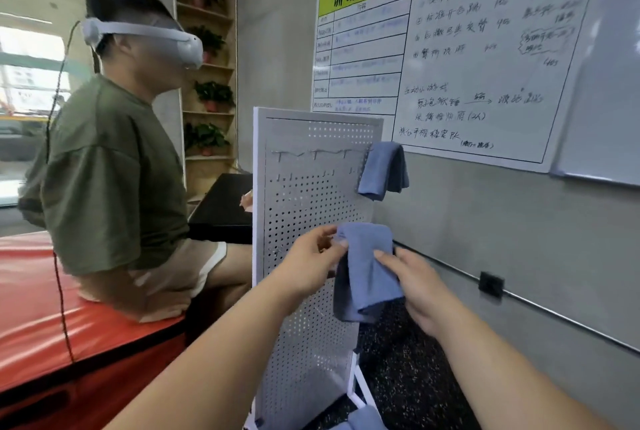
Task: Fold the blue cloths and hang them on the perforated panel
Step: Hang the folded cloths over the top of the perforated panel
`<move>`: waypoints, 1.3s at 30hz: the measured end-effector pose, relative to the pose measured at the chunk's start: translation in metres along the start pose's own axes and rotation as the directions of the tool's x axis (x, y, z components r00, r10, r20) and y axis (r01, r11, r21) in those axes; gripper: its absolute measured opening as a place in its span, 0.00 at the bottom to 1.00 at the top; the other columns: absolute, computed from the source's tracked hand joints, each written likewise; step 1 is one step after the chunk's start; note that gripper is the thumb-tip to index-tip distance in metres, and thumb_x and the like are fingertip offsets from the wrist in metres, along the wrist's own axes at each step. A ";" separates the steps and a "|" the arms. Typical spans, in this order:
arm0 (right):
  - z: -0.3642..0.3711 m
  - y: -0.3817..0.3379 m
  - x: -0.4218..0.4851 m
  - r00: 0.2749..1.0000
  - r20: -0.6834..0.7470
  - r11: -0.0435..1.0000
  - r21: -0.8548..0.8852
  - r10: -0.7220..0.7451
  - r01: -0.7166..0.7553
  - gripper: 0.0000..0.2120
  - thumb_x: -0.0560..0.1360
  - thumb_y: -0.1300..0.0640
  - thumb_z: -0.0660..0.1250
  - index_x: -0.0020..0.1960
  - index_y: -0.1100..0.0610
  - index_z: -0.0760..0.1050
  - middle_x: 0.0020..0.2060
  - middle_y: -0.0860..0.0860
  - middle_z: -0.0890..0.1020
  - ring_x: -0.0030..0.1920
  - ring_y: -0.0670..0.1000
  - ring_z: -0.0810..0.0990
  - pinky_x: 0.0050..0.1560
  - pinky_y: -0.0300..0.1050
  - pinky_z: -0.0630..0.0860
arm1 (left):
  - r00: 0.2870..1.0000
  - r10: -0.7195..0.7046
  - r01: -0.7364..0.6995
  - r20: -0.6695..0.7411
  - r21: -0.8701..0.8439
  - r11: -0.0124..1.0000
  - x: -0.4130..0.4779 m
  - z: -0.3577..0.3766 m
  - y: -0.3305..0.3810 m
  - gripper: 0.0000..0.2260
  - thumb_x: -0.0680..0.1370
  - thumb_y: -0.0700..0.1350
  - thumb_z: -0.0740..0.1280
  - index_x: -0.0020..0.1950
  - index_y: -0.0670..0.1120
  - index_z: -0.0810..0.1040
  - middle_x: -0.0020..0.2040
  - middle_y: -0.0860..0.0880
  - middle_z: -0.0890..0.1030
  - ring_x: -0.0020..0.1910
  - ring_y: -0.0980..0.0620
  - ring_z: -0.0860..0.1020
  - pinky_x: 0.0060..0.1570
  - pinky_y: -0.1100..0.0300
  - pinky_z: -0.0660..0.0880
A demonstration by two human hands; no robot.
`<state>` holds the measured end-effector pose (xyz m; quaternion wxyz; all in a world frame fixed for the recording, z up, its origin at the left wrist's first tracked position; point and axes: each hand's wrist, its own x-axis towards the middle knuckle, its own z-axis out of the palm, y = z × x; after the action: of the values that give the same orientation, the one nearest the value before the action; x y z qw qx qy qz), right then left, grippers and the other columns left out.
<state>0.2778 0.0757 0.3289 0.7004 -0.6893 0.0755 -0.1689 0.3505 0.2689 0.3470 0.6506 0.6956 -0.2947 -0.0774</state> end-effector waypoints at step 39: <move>-0.032 -0.171 0.181 0.769 -0.099 0.441 -0.862 -0.631 0.251 0.11 0.80 0.56 0.62 0.55 0.48 0.81 0.49 0.52 0.85 0.49 0.60 0.80 0.44 0.49 0.74 | 0.845 0.533 -0.063 -0.027 0.987 0.150 0.217 0.021 0.172 0.07 0.78 0.37 0.68 0.53 0.44 0.83 0.48 0.42 0.83 0.40 0.41 0.78 0.39 0.52 0.75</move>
<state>0.4124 -0.0150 0.5204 0.2012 -0.8713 0.1006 -0.4361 0.4637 0.1431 0.5670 0.1185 0.8685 -0.2822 0.3899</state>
